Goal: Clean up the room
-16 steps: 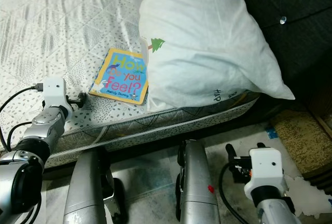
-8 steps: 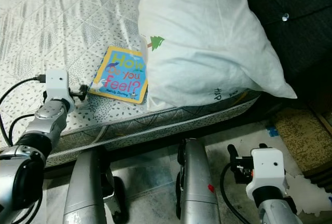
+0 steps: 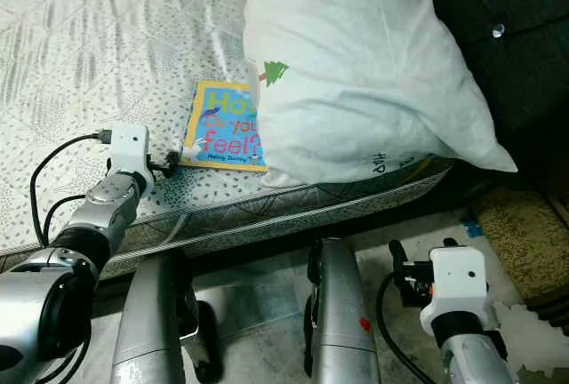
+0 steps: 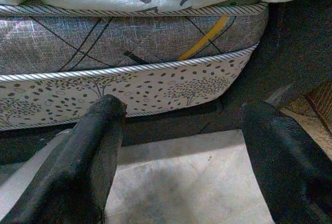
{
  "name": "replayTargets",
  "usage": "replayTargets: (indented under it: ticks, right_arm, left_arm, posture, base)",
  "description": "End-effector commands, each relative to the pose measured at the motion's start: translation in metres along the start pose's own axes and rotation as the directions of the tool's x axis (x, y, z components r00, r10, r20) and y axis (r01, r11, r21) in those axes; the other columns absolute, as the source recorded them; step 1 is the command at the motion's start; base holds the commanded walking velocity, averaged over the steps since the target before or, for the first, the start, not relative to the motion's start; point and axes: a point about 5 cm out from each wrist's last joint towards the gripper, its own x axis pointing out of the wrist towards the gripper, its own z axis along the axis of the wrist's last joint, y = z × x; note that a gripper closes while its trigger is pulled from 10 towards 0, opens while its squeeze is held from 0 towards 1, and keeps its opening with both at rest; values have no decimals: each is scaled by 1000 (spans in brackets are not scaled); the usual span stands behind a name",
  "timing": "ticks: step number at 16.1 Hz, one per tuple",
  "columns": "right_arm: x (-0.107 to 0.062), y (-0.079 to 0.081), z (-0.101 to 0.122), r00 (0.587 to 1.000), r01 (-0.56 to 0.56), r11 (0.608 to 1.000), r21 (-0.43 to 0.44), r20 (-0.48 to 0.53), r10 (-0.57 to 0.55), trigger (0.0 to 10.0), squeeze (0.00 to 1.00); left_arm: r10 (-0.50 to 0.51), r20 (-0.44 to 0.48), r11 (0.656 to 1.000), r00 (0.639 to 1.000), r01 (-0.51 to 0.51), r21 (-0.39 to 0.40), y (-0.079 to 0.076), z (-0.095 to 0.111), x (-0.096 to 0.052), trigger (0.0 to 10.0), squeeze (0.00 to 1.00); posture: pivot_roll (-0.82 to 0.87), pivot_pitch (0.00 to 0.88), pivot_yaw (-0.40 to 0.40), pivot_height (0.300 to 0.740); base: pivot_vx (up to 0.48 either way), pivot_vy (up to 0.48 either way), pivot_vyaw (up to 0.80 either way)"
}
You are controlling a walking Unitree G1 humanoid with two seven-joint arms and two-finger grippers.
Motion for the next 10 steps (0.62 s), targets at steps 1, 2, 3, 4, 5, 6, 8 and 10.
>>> replayTargets:
  ticks: [1, 2, 3, 4, 5, 6, 8, 10]
  right_arm:
    - [-4, -3, -3, 1000, 20, 1000, -4, -22, -20, 10000, 0]
    - [-1, -2, -2, 1000, 18, 1000, -2, -16, -18, 10000, 0]
    - [0, -2, -2, 1000, 17, 1000, -1, -14, -17, 10000, 0]
    - [1, 0, -2, 1000, 15, 1000, 1, -11, -15, 10000, 0]
    - [2, 0, -1, 1000, 13, 1000, 3, -9, -13, 10000, 0]
    - [3, 1, -2, 1000, 11, 1000, 4, -8, -11, 10000, 0]
    - [5, 1, -1, 1000, 7, 1000, 5, -5, -7, 10000, 0]
    - [7, 1, -1, 1000, 7, 1000, 5, -2, -7, 10000, 0]
  left_arm:
    - [-72, -74, 997, 995, 74, 15, -17, -16, -2, 10000, 0]
    - [-103, -74, 994, 992, 105, 14, -24, -16, -2, 10000, 0]
    - [-113, -73, 993, 991, 114, 12, -27, -16, -1, 10000, 0]
    - [-136, -75, 991, 988, 137, 6, -32, -16, -2, 10000, 0]
    - [-157, -78, 988, 985, 157, -5, -37, -17, -2, 10000, 0]
    - [-188, -83, 982, 979, 188, -1, -44, -19, -3, 10000, 0]
    - [-222, -88, 975, 971, 224, 13, -54, -21, -4, 10000, 0]
    - [-257, -89, 966, 962, 259, 16, -63, -22, -5, 10000, 0]
  posture:
    - [-196, 317, 42, 530]
    - [-189, 312, 43, 530]
    - [-189, 312, 43, 530]
    - [-183, 309, 43, 530]
    - [-180, 309, 42, 530]
    - [-178, 307, 41, 530]
    - [-176, 305, 40, 530]
    - [-175, 301, 39, 530]
  base:
    - [0, 0, 0]
    - [0, 0, 0]
    - [0, 0, 0]
    - [0, 0, 0]
    - [0, 0, 0]
    - [0, 0, 0]
    - [0, 0, 0]
    - [0, 0, 0]
